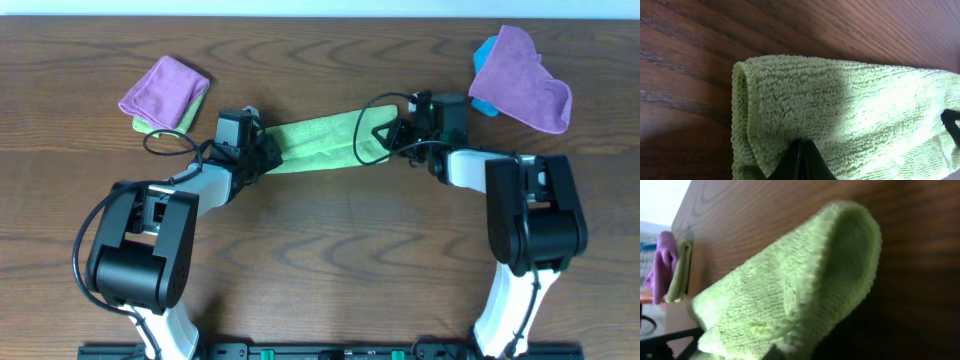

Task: Fold the cloth

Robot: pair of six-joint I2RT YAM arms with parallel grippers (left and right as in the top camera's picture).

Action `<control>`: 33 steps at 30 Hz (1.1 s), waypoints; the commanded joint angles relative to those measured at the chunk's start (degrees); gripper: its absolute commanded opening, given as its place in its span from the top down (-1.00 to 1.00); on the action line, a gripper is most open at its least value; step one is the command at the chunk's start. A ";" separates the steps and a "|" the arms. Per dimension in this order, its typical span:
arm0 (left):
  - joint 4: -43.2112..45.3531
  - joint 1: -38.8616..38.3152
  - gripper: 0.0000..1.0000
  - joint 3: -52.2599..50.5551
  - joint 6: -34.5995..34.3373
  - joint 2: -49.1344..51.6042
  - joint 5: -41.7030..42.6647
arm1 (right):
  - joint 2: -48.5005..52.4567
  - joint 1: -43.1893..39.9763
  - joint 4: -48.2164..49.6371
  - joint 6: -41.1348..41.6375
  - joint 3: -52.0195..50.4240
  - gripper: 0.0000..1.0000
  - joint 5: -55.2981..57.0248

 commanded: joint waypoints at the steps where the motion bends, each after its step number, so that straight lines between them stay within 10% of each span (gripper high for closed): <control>1: -1.05 -0.24 0.89 0.35 -0.04 1.05 0.28 | 1.92 -0.24 0.07 -0.48 -1.03 0.98 0.74; 33: -1.31 -0.24 0.88 3.26 -0.04 1.03 2.38 | -11.54 10.93 -1.64 -4.37 3.06 0.98 -0.31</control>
